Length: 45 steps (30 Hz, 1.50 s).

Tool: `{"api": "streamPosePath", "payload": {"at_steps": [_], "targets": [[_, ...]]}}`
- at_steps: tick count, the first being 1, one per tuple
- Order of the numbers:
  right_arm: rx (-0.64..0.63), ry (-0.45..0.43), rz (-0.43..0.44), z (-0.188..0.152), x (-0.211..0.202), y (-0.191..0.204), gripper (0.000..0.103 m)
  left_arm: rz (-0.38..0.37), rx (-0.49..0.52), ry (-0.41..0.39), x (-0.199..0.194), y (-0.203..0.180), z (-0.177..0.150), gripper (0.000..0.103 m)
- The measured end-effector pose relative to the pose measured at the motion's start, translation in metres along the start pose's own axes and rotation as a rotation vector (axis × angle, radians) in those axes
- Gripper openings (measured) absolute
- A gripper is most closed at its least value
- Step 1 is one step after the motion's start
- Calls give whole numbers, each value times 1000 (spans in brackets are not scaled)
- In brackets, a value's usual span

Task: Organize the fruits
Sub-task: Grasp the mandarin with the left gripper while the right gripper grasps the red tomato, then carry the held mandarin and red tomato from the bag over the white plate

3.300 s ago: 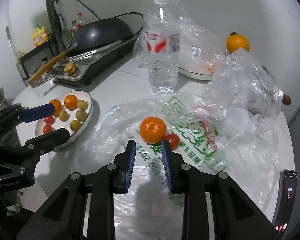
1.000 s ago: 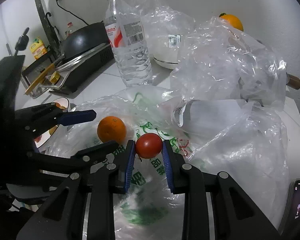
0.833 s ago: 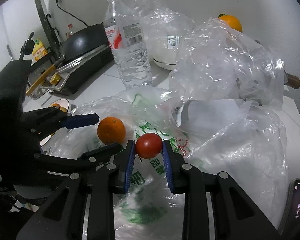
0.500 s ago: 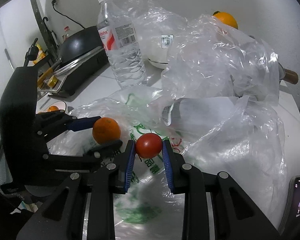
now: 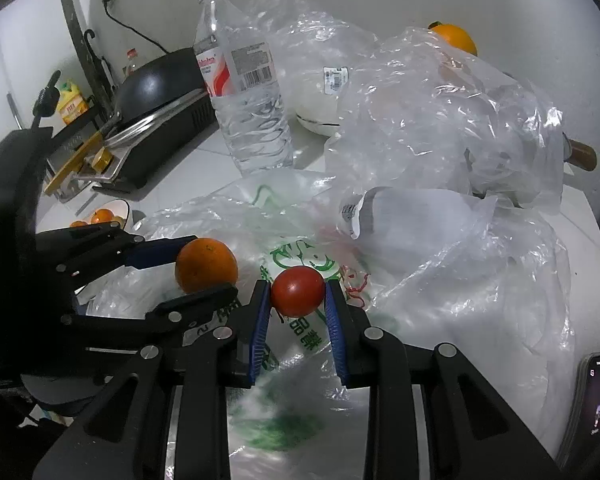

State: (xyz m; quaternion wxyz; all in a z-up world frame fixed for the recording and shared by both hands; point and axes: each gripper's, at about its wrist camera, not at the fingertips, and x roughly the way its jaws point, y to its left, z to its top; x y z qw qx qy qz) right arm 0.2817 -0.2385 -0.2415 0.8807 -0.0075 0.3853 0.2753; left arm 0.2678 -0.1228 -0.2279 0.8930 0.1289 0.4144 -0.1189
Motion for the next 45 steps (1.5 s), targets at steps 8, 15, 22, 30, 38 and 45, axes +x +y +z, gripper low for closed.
{"api": "streamPosePath", "payload": {"at_steps": [8, 15, 22, 30, 38, 45], "targets": [[-13, -23, -10, 2, -12, 9, 29, -20, 8, -61, -29, -4, 4, 45], [-17, -51, -10, 0, -30, 18, 29, -21, -5, -106, -58, -5, -1, 45], [-45, -63, -30, -2, -48, 35, 29, -36, -15, -147, -87, -3, -12, 45], [-70, -80, -54, -2, -61, 60, 29, -30, -34, -189, -114, 13, -29, 45], [-111, -64, -62, -2, -58, 95, 29, -9, -93, -193, -131, 42, -62, 45], [-134, -38, -59, -3, -47, 121, 29, 21, -149, -171, -137, 76, -91, 45]]}}
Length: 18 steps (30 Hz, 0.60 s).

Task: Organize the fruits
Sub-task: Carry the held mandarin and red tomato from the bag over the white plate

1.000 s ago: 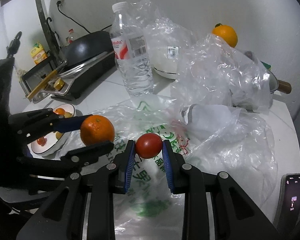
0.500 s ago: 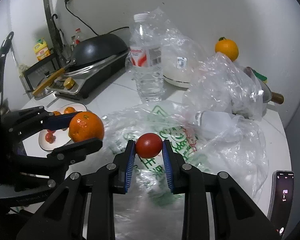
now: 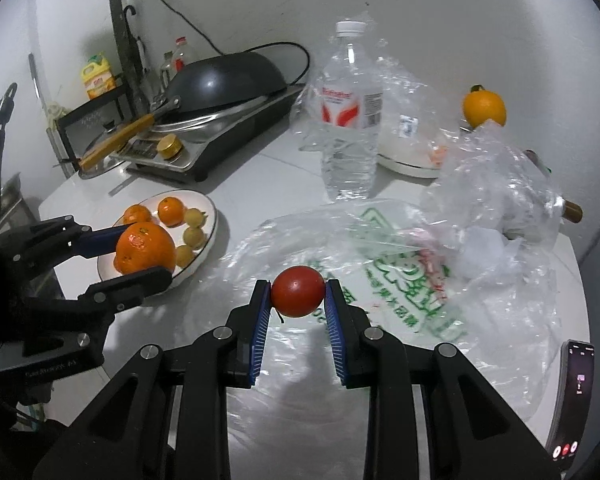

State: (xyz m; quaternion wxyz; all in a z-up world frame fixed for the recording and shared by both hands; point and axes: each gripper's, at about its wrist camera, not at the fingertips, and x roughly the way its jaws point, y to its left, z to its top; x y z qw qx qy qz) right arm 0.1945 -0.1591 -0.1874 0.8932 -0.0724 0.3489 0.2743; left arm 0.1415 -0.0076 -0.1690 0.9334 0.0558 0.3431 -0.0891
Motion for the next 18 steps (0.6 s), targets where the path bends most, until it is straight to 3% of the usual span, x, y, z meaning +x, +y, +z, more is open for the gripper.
{"api": "streamPosePath", "payload": {"at_steps": [18], "targets": [[-67, 62, -28, 13, 25, 58, 29, 90, -4, 63, 21, 61, -54, 45]]}}
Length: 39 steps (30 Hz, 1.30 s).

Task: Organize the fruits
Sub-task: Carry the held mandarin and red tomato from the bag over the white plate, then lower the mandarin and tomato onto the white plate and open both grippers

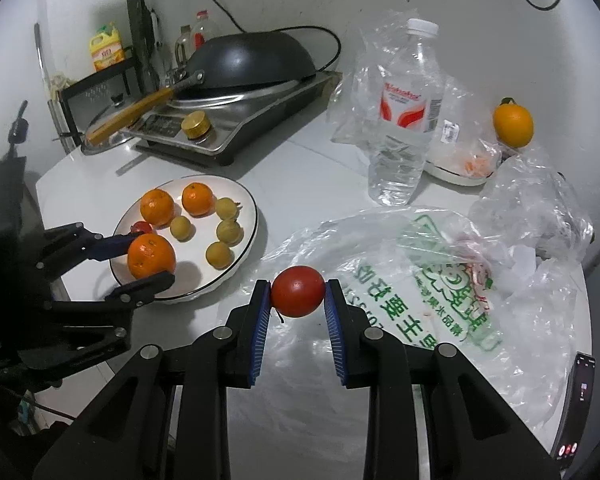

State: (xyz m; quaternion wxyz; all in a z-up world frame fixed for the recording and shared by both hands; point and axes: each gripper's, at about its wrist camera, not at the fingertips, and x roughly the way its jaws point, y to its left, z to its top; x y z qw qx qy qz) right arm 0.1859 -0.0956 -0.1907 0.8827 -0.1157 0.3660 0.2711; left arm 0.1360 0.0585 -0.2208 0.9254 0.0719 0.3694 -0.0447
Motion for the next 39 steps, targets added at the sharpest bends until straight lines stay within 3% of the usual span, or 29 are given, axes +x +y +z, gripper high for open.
{"api": "streamPosePath", "payload": {"at_steps": [18, 27, 39], "targets": [[-28, 44, -21, 15, 24, 23, 29, -79, -10, 37, 16, 10, 1, 46], [-56, 52, -13, 26, 34, 42, 29, -113, -24, -25, 0, 20, 1, 50], [-96, 70, 17, 42, 55, 70, 29, -70, -112, -100, -24, 62, 0, 50]]}}
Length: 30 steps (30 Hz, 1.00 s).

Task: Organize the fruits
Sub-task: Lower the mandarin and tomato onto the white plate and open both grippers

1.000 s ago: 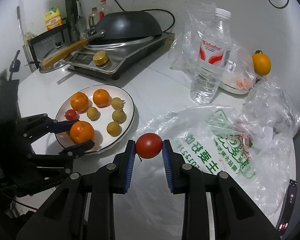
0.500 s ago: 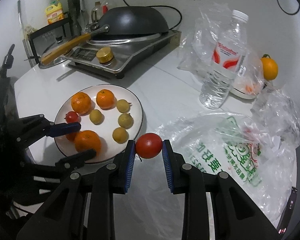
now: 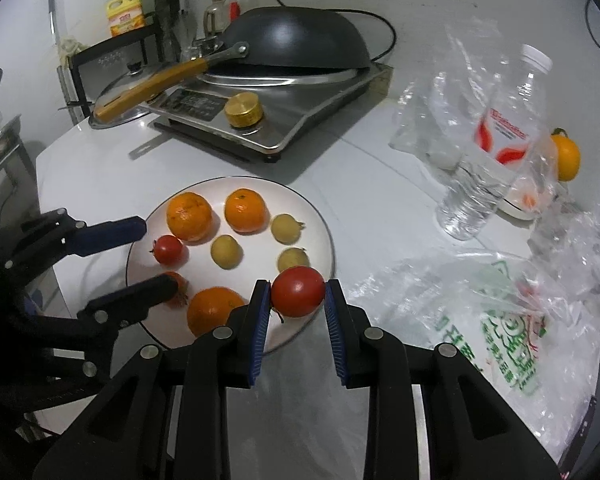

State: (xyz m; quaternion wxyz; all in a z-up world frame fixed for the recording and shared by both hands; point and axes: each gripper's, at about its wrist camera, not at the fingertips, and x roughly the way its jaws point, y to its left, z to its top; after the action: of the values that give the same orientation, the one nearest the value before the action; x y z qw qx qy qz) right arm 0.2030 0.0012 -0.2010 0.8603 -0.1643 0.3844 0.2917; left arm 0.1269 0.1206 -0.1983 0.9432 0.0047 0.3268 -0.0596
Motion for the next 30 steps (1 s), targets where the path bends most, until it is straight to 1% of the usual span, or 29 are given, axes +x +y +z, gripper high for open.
{"api": "streamPosePath", "payload": {"at_steps": [4, 10, 16, 25, 30], "targets": [[14, 6, 39, 7, 9, 5, 29, 16, -26, -2, 0, 14, -2, 50], [16, 30, 59, 16, 28, 15, 30, 33, -58, -2, 2, 32, -6, 50], [72, 69, 92, 18, 48, 14, 30, 27, -81, 2, 3, 41, -11, 50], [80, 96, 97, 19, 59, 16, 29, 14, -113, 8, 5, 47, -11, 50], [88, 98, 93, 20, 60, 13, 30, 26, -118, 8, 4, 48, -10, 50]]}}
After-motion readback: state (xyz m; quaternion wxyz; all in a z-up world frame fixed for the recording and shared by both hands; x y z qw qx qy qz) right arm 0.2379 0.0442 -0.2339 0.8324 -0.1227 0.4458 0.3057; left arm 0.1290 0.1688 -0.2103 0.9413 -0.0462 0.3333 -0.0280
